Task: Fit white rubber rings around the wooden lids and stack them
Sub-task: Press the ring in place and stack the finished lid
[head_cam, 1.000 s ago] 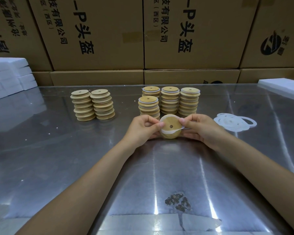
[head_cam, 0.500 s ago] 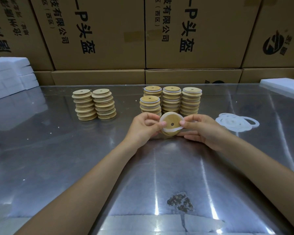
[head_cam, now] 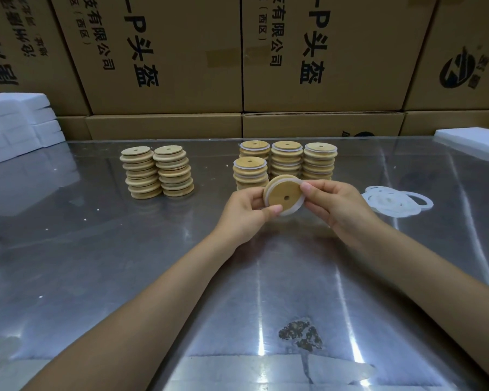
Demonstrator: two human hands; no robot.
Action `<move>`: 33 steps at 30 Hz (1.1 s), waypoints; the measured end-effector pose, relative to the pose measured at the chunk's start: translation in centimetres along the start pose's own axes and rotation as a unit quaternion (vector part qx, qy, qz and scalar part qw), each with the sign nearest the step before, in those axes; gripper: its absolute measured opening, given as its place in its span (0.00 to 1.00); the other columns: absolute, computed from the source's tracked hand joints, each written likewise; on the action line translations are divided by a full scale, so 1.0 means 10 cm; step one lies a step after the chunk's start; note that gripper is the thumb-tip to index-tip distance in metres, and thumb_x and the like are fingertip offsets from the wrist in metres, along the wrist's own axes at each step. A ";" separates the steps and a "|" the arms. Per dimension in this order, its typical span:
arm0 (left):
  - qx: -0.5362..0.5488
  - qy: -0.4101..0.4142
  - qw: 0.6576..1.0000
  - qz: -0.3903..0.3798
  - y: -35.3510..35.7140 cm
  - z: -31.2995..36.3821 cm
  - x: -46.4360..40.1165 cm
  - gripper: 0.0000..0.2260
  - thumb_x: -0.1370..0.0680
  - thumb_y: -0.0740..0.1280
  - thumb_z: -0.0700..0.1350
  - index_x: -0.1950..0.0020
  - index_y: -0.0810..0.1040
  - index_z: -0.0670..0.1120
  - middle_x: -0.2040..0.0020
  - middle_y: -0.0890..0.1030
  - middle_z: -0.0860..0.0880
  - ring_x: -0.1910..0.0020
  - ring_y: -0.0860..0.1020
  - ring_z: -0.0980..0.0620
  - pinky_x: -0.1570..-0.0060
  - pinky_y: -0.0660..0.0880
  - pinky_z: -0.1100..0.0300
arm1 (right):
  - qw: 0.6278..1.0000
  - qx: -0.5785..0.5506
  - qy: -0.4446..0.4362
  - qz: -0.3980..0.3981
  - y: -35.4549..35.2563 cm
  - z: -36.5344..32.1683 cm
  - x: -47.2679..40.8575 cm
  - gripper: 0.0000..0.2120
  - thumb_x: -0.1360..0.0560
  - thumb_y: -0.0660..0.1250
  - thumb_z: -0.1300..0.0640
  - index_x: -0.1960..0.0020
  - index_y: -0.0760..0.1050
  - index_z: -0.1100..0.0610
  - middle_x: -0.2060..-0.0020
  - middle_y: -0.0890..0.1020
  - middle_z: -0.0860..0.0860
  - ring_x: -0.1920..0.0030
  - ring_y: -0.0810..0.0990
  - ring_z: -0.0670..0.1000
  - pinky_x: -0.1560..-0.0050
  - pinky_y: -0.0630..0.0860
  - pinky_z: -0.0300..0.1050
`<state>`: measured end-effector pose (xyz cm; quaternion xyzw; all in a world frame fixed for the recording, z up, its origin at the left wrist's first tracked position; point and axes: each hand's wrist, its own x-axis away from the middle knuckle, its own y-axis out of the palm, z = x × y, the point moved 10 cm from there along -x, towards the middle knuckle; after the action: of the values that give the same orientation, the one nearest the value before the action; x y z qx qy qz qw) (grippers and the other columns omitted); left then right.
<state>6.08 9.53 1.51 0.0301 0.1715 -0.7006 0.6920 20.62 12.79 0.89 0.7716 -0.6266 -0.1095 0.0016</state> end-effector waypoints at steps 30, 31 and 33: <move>0.035 0.010 0.998 0.042 0.04 -0.02 0.01 0.17 0.31 0.74 0.33 0.47 0.78 0.47 0.60 0.78 0.54 0.60 0.76 0.57 0.54 0.78 0.54 | 0.977 0.137 -0.164 0.006 0.24 -0.35 0.16 0.03 0.26 0.70 0.62 0.58 0.77 0.56 0.60 0.84 0.51 0.58 0.82 0.45 0.56 0.79 0.41; 0.043 0.006 0.998 0.041 0.04 -0.03 0.01 0.16 0.31 0.74 0.33 0.47 0.77 0.48 0.60 0.79 0.53 0.58 0.76 0.54 0.49 0.77 0.49 | 0.976 0.143 -0.166 0.009 0.25 -0.33 0.17 0.03 0.26 0.69 0.61 0.58 0.77 0.55 0.60 0.84 0.50 0.58 0.82 0.44 0.58 0.79 0.39; 0.050 -0.007 0.998 0.031 0.06 -0.04 0.01 0.17 0.30 0.74 0.33 0.46 0.77 0.47 0.57 0.79 0.51 0.54 0.77 0.52 0.45 0.76 0.45 | 0.976 0.145 -0.160 0.023 0.22 -0.30 0.16 0.04 0.25 0.68 0.61 0.58 0.76 0.55 0.61 0.83 0.50 0.59 0.81 0.45 0.59 0.79 0.41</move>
<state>6.55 9.58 0.97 0.0655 0.1301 -0.6866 0.7123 19.27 10.40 3.88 0.7218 -0.6453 -0.1391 -0.2078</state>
